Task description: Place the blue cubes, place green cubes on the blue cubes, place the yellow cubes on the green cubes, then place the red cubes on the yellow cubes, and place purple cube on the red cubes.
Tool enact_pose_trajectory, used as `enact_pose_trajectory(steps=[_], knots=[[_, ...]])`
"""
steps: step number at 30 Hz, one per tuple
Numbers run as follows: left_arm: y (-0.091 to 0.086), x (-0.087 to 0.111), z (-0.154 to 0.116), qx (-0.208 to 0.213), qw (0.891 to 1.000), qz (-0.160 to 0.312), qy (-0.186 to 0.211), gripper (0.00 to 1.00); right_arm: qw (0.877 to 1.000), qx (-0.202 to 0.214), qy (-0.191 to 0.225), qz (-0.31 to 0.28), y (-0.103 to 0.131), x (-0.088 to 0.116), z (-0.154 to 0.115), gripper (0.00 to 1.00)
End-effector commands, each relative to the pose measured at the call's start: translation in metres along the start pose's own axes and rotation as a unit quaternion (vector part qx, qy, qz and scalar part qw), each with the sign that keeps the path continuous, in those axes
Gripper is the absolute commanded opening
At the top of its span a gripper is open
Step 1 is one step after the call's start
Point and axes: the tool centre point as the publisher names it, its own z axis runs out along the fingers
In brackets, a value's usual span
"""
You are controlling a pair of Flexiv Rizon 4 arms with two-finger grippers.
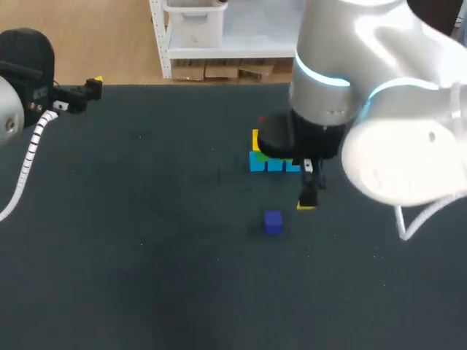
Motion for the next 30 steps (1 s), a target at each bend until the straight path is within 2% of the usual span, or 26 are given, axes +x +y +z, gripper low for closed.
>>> enact_pose_trajectory(steps=[1, 6, 13, 18, 30], knots=[[0.0, 0.0, -0.001, 0.0, 1.0, 0.0, -0.001, 1.0, 1.0, -0.006, -0.027, -0.006, 0.007, -0.006, 0.009, 1.0], [0.0, 0.0, -0.001, 0.0, 1.0, 0.0, -0.001, 1.0, 0.998, -0.018, -0.055, -0.008, 0.001, -0.013, 0.029, 1.0], [0.0, 0.0, -0.001, 0.0, 1.0, 0.0, -0.001, 1.0, 0.999, -0.024, -0.039, -0.009, -0.005, -0.021, 0.046, 1.0], [0.0, 0.0, -0.001, 0.0, 1.0, 0.0, -0.001, 1.0, 0.999, -0.036, -0.037, -0.015, 0.001, -0.028, 0.051, 1.0], [0.0, 0.0, -0.001, 0.0, 1.0, 0.0, -0.001, 1.0, 0.998, -0.051, -0.037, -0.017, 0.009, -0.029, 0.065, 1.0]])
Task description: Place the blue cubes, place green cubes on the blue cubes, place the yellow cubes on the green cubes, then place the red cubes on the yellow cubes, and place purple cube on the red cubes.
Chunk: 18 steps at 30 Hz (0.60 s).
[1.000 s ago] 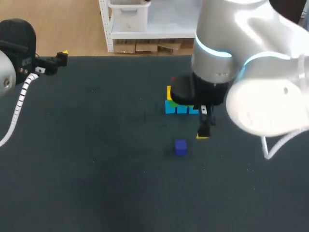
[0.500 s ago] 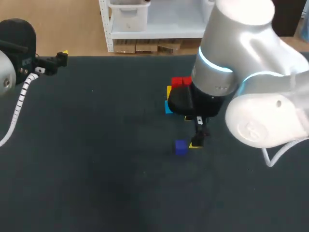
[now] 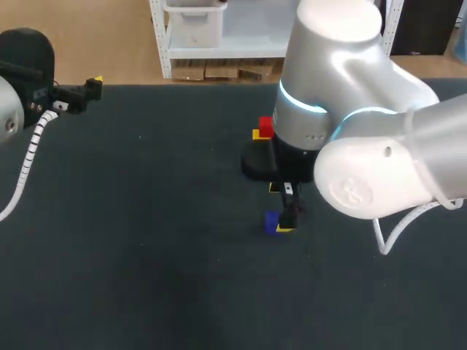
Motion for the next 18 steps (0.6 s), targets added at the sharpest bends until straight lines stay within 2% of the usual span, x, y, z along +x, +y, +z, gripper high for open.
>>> enact_pose_trajectory(steps=[1, 10, 13, 14, 16, 18], knots=[[0.0, 0.0, -0.001, 0.0, 1.0, 0.0, -0.001, 1.0, 1.0, -0.002, 0.001, -0.002, -0.003, 0.0, 0.008, 1.0], [0.0, 0.0, -0.001, 0.0, 1.0, 0.0, -0.001, 1.0, 1.0, -0.003, 0.007, -0.001, -0.004, 0.0, 0.02, 1.0], [0.0, 0.0, -0.001, 0.0, 1.0, 0.0, -0.001, 1.0, 1.0, -0.004, 0.008, -0.003, -0.003, -0.001, 0.023, 0.89], [0.0, 0.0, -0.001, 0.0, 1.0, 0.0, -0.001, 1.0, 1.0, -0.005, 0.009, -0.005, -0.003, -0.002, 0.024, 0.48], [0.0, 0.0, -0.001, 0.0, 1.0, 0.0, -0.001, 1.0, 1.0, -0.003, 0.012, -0.005, -0.003, -0.002, 0.024, 0.31], [0.0, 0.0, -0.001, 0.0, 1.0, 0.0, -0.001, 1.0, 1.0, -0.002, 0.013, -0.005, -0.003, -0.001, 0.024, 0.04]])
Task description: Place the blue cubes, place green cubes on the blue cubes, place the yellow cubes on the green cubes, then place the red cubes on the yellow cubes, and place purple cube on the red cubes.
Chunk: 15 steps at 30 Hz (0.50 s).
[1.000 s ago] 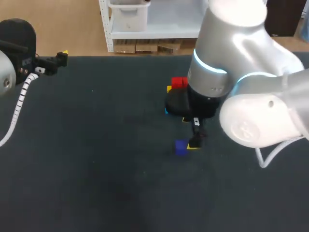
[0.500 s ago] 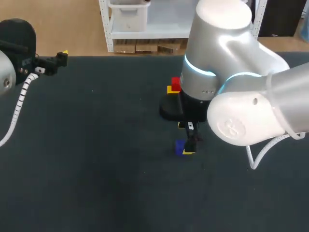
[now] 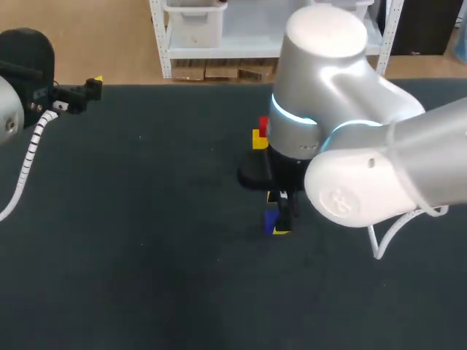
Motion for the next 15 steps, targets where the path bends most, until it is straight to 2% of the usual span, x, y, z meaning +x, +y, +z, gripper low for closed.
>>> enact_pose_trajectory(steps=[1, 8, 15], knots=[[0.0, 0.0, -0.001, 0.0, 1.0, 0.0, -0.001, 1.0, 1.0, 0.002, 0.003, 0.001, -0.001, 0.0, 0.001, 0.0], [0.0, 0.0, -0.001, 0.0, 1.0, 0.0, -0.001, 1.0, 1.0, 0.004, 0.007, -0.003, 0.003, 0.003, -0.009, 0.0], [0.0, 0.0, -0.001, 0.0, 1.0, 0.0, -0.001, 1.0, 1.0, -0.01, -0.002, -0.02, 0.015, 0.003, -0.036, 0.0]])
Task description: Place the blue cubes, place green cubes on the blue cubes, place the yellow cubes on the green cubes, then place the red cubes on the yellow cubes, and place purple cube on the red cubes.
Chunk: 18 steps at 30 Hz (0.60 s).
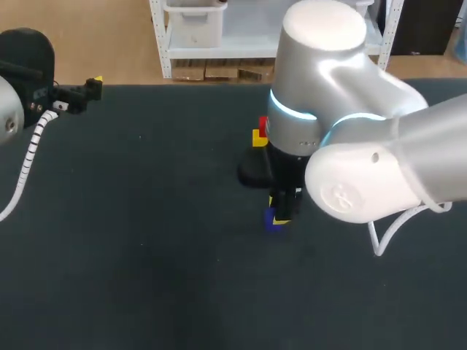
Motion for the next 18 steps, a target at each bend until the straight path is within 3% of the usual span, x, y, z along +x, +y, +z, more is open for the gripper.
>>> enact_pose_trajectory(steps=[1, 8, 18], knots=[[0.0, 0.0, -0.001, 0.0, 1.0, 0.0, -0.001, 1.0, 1.0, -0.006, -0.007, -0.011, 0.01, 0.004, -0.024, 0.0], [0.0, 0.0, -0.001, 0.0, 1.0, 0.0, -0.001, 1.0, 0.999, -0.002, -0.047, -0.028, 0.001, 0.008, -0.063, 0.0], [0.0, 0.0, -0.001, 0.0, 1.0, 0.0, -0.001, 1.0, 0.997, 0.066, -0.04, -0.016, -0.051, 0.02, -0.105, 0.0]])
